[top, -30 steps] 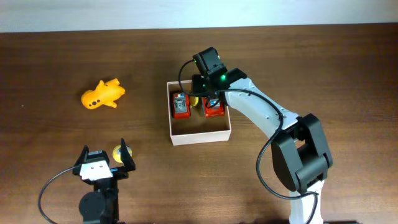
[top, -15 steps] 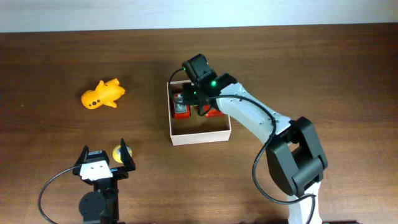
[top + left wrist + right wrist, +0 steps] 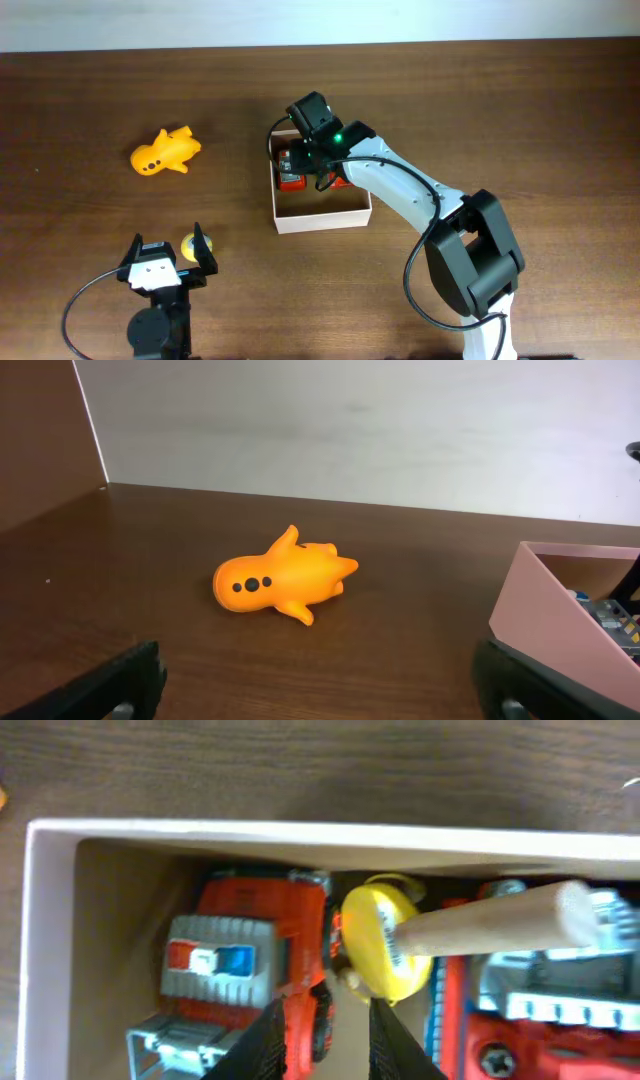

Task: Pack container
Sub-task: 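Lower the key into the box between the car and truck, then open the right gripper and raise it away to the upper right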

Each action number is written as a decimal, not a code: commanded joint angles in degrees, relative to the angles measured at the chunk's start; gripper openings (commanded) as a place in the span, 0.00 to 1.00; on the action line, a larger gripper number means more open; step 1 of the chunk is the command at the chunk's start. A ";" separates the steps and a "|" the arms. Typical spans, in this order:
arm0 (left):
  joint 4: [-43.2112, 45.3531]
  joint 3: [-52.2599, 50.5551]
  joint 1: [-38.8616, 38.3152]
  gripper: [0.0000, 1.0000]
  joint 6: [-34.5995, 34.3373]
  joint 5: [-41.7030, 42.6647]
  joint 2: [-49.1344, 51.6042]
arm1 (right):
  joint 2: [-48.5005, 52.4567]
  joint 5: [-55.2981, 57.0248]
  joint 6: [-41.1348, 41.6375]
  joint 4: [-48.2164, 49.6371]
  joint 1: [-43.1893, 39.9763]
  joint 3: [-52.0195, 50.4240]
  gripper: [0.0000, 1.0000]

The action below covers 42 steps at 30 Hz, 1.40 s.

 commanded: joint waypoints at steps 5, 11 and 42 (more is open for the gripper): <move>-0.26 -0.11 0.35 0.99 0.92 0.42 -0.33 | 0.46 2.69 -0.59 0.33 -1.68 0.63 0.24; -0.26 -0.11 0.35 0.99 0.92 0.42 -0.33 | -0.17 2.45 -0.70 -0.31 -1.88 3.06 0.24; -0.26 -0.11 0.35 0.99 0.92 0.42 -0.33 | -0.42 14.86 -8.09 -36.87 -34.53 30.32 0.99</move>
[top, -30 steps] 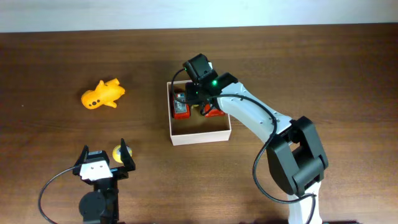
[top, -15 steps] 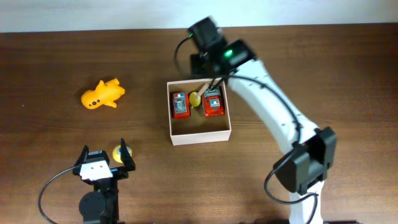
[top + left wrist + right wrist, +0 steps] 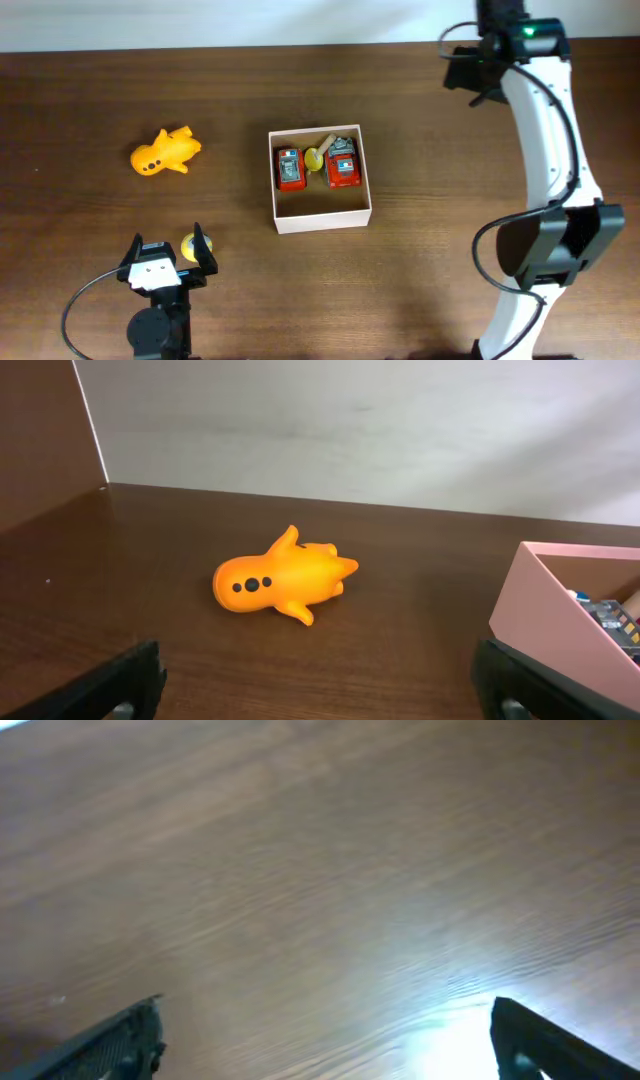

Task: Pack container
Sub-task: 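Open the right gripper and raise it away to the upper right, then move the left gripper over the orange toy airplane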

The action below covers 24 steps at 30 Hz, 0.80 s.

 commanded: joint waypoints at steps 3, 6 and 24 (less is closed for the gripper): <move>-0.26 -0.11 0.35 0.99 0.90 0.42 -0.35 | 0.90 0.46 -0.81 3.74 -2.71 -4.39 0.99; -0.26 -0.11 0.35 0.99 0.90 0.42 -0.35 | 2.25 0.46 -0.79 4.76 -3.23 -5.95 0.99; 3.69 -0.11 0.33 0.99 -2.08 8.85 -0.35 | 2.71 0.44 -0.79 4.66 -3.28 -7.65 0.99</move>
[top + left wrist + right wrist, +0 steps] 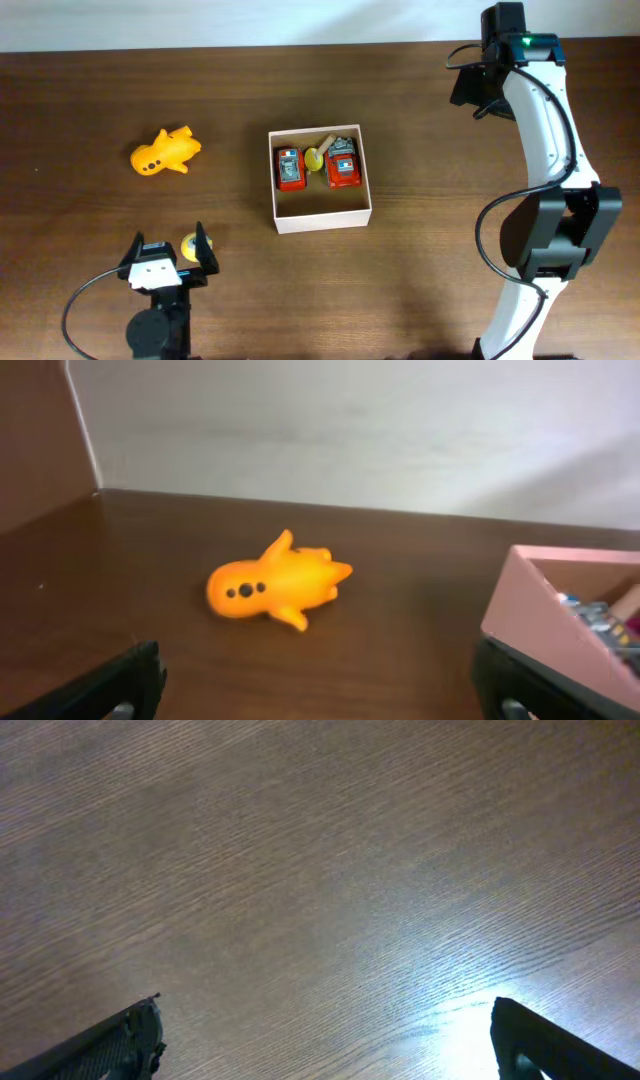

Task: Pack container
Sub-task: 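Move the left gripper over the orange toy airplane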

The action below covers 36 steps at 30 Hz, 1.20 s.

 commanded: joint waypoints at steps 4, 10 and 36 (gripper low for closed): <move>1.57 2.05 0.31 0.99 -8.50 8.46 0.28 | 0.24 0.46 -0.59 -0.02 -0.20 -0.09 0.99; -8.52 17.35 0.59 0.99 -3.56 6.58 9.44 | 0.24 0.46 -0.59 -0.02 -0.20 -0.09 0.99; -55.34 64.48 0.57 0.99 4.28 33.66 82.60 | 0.24 0.48 -0.59 -0.02 -0.20 -0.09 0.99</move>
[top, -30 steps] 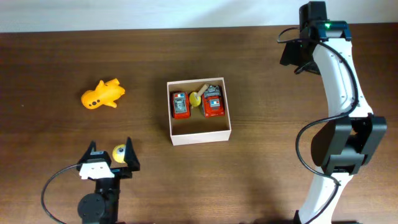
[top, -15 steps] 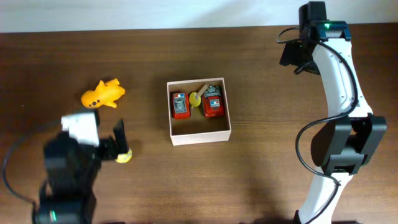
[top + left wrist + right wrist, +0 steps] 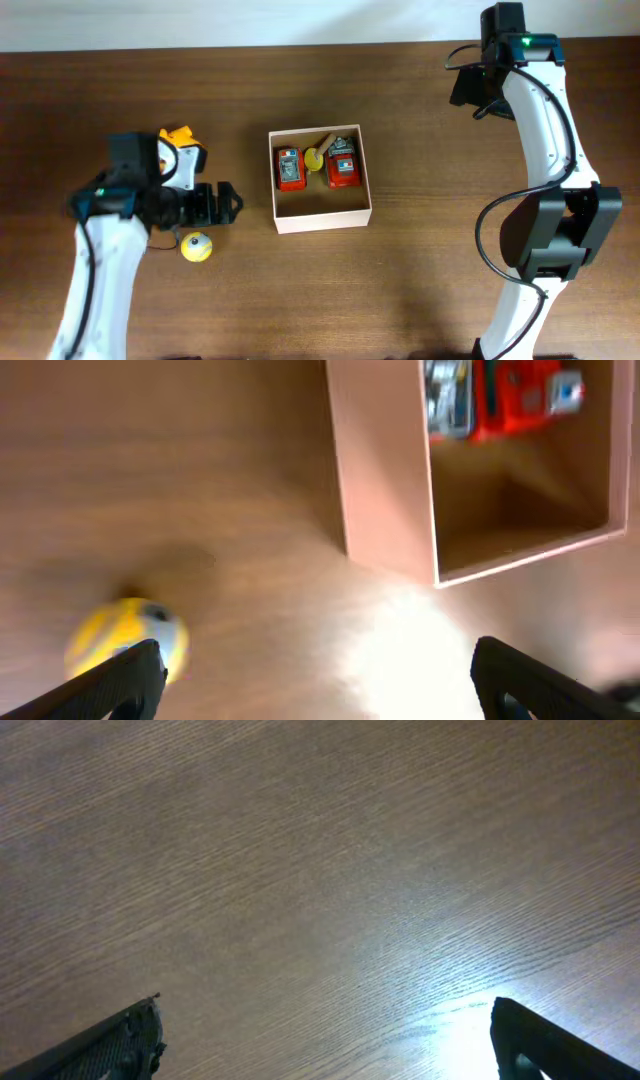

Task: Pack container
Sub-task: 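Move the left gripper over the orange toy airplane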

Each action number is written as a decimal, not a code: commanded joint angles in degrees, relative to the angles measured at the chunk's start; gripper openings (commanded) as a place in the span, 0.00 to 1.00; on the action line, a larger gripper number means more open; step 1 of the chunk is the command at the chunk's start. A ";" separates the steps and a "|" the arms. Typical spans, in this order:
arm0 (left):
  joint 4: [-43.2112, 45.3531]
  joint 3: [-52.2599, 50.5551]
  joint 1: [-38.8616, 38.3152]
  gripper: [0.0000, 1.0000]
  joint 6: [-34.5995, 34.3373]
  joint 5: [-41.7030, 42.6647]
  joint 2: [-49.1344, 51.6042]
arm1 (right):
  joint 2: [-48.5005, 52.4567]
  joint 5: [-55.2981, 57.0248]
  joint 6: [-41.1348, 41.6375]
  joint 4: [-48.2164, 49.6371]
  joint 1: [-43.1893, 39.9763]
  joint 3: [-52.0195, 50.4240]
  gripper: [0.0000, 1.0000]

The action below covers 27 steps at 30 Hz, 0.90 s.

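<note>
The white box [image 3: 322, 222] in mid-table holds two red toy trucks [image 3: 291, 169] and a yellow toy with a wooden handle [image 3: 316, 156]. My left gripper [image 3: 225, 203] hangs open just left of the box, pointing down at the table. In the left wrist view the box wall [image 3: 380, 480] is at upper right and a yellow ball [image 3: 125, 645] lies by the left fingertip [image 3: 120, 680]; the ball [image 3: 196, 246] sits in front of the arm. An orange toy [image 3: 181, 135] peeks out behind the left arm. My right gripper [image 3: 468, 95] is open over bare wood at the back right.
The right wrist view shows only brown table wood [image 3: 320, 870] between its spread fingertips [image 3: 120, 1045]. A pale wall strip [image 3: 200, 20] runs along the table's far edge. The right arm's base stands at the front right.
My left arm has left its rest at the front edge and now hovers between the yellow ball and the box, camera looking down. The right arm has not moved.
First my right gripper was down in the box, nearly shut beside the yellow wooden-handled toy. Then it was open at the back right, the toy left in the box, and it stayed there. The left arm rested at the front until now.
</note>
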 commanded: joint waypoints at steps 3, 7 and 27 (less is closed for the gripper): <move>5.25 1.18 0.15 0.99 1.14 5.70 6.86 | 0.24 0.48 0.04 0.00 -0.22 0.00 0.99; 12.92 5.86 0.17 0.99 -1.33 -11.32 8.33 | 0.24 0.48 0.04 0.00 -0.22 0.00 0.99; 32.89 10.12 3.80 0.99 18.14 -40.63 22.60 | 0.24 0.48 0.04 0.00 -0.22 0.00 0.99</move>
